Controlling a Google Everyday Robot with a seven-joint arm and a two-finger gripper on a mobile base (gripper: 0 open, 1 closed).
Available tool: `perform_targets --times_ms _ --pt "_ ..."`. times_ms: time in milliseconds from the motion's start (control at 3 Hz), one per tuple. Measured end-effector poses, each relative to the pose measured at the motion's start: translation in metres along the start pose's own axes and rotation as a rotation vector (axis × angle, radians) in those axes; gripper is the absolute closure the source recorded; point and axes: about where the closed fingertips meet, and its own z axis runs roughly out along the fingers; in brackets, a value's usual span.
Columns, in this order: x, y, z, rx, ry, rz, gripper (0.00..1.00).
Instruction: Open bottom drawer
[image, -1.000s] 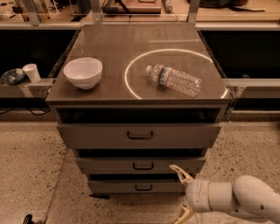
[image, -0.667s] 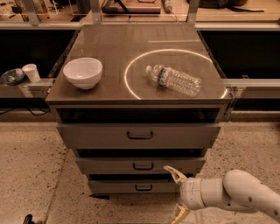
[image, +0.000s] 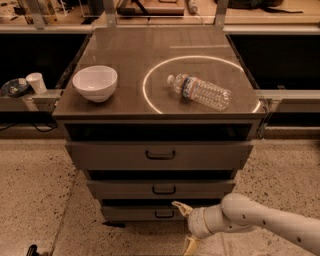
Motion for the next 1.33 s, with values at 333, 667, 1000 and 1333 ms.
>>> perform_targets --times_ms 333,667,1000,1333 --pt "0.055 0.010 0.041 -0.042 0.062 0.005 0.00" --pt "0.087 0.017 0.058 -0.066 0.096 0.010 0.00" --pt "0.089 0.019 0.059 -0.069 0.097 0.013 0.00" --pt "0.100 0.015 0.058 -0.043 0.162 0.010 0.00"
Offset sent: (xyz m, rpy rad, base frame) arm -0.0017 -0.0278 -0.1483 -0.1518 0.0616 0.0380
